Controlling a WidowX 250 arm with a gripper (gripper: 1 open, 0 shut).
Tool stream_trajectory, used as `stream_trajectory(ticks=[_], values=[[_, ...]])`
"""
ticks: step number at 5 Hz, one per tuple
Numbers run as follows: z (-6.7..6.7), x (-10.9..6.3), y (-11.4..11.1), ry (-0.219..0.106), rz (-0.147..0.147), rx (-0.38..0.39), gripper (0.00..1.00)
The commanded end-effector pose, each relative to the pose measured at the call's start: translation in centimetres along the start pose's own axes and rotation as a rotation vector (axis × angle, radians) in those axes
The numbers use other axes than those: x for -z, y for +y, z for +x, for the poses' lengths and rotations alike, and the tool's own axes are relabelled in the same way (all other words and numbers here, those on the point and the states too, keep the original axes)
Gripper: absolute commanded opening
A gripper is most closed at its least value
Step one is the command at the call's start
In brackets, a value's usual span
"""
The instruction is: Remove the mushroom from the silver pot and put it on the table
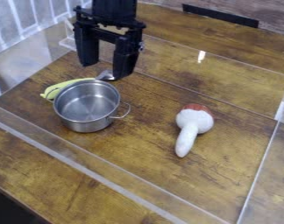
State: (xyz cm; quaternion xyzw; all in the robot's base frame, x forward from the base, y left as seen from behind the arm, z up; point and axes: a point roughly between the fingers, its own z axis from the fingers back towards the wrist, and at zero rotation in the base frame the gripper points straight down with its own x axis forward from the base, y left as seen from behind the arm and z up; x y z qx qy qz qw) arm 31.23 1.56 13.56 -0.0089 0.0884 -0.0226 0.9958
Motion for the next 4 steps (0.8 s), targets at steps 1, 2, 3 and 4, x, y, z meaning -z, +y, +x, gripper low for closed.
stream_trajectory(ticks=[1,2,3,4], values=[[0.33,-1.36,0.38,-0.056,-0.011,-0.065,1.00],[0.69,-1.00,0.27,-0.061,-0.014,-0.079,1.00],[0.98,-0.75,0.13,-0.064,-0.013,-0.084,1.00],[1.29,-0.50,-0.03,-0.065,-0.011,-0.090,1.00]])
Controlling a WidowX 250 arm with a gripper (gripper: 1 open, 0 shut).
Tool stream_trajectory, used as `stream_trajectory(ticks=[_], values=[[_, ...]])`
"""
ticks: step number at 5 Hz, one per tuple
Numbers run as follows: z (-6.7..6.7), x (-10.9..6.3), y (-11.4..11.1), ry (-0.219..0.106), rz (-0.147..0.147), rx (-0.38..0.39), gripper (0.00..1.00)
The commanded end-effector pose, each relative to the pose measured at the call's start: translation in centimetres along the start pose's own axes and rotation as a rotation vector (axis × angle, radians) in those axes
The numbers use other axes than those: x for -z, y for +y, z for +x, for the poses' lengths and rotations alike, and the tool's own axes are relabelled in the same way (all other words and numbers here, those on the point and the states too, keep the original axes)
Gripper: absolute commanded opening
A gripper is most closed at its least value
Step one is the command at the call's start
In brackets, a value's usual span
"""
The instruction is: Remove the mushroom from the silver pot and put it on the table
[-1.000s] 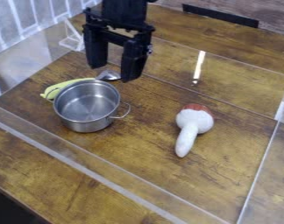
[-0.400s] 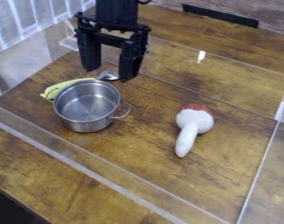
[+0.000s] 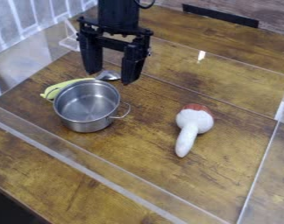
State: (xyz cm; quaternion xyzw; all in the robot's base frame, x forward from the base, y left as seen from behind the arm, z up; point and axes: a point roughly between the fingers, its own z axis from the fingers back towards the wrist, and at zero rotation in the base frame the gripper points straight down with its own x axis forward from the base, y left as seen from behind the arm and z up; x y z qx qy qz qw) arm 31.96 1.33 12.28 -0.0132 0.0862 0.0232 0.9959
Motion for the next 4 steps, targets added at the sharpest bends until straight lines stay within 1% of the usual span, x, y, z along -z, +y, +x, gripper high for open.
stream_trajectory(ticks=[1,2,3,4], values=[[0.2,-2.2,1.1,-0.067,0.007,-0.010,1.00],[-0.2,-2.8,2.1,-0.077,0.013,-0.023,1.00],[0.5,-2.0,2.6,-0.042,0.002,-0.069,1.00],[0.9,-0.1,0.6,-0.031,-0.012,-0.072,1.00]])
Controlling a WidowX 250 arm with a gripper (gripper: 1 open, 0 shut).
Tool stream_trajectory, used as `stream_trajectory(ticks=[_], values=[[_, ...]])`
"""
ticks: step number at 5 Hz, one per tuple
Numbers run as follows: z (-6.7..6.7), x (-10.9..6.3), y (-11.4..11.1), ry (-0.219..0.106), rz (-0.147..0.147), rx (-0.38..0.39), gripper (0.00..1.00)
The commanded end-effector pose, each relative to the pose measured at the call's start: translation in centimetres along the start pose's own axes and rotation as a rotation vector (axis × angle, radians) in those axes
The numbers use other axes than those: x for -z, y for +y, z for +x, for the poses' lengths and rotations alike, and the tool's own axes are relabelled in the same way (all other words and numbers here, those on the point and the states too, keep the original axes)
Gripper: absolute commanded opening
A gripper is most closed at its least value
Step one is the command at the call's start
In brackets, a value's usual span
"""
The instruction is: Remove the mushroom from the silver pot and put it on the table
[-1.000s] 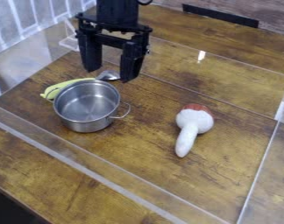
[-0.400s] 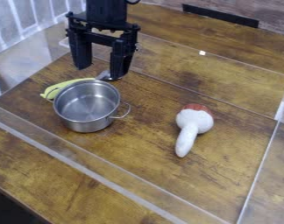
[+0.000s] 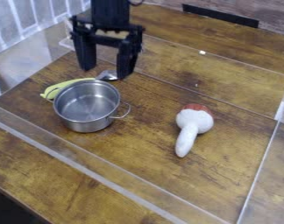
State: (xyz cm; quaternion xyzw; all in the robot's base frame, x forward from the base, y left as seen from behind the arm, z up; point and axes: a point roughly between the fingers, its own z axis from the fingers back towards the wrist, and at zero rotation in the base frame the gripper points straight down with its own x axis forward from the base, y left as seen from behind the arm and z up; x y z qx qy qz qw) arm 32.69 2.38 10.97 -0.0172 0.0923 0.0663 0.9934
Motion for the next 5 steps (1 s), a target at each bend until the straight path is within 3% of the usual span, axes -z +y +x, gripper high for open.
stream_trajectory(ticks=[1,3,5], values=[[0.2,0.3,-3.9,-0.049,-0.013,0.038,1.00],[1.3,4.3,-10.0,-0.087,-0.041,0.005,1.00],[3.3,3.6,-11.4,-0.091,-0.041,0.046,1.00]])
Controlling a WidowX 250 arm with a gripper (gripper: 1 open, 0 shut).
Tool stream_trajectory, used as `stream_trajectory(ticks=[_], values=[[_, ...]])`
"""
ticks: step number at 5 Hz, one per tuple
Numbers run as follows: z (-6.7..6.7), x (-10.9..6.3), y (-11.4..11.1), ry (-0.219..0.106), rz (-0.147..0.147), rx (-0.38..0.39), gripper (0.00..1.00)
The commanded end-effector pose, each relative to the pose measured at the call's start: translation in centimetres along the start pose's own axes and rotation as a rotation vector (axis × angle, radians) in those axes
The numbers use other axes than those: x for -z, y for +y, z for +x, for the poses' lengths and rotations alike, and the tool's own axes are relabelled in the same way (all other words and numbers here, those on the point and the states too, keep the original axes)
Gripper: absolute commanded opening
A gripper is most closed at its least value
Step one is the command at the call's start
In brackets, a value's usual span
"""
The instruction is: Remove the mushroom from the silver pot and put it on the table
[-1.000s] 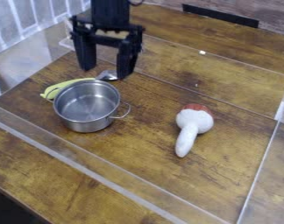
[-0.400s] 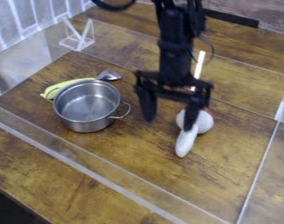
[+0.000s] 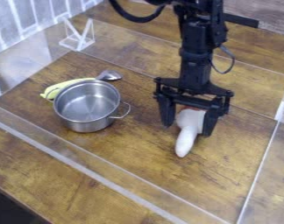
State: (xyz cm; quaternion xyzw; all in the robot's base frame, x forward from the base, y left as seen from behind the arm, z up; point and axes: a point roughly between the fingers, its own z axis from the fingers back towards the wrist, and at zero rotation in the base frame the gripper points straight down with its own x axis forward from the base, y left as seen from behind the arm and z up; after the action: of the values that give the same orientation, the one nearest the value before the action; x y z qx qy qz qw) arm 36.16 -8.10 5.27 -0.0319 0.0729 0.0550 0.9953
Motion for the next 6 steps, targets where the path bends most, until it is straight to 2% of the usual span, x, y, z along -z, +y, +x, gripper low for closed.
stream_trajectory(ticks=[1,3,4,5,6], values=[[1.3,-2.1,-0.9,-0.045,-0.007,0.038,1.00],[1.2,0.2,1.5,-0.020,-0.004,0.012,1.00],[1.6,0.9,1.7,-0.015,-0.002,0.043,0.00],[1.8,0.9,1.9,-0.014,-0.001,0.076,0.00],[1.4,0.0,1.5,-0.009,-0.007,0.109,0.00]])
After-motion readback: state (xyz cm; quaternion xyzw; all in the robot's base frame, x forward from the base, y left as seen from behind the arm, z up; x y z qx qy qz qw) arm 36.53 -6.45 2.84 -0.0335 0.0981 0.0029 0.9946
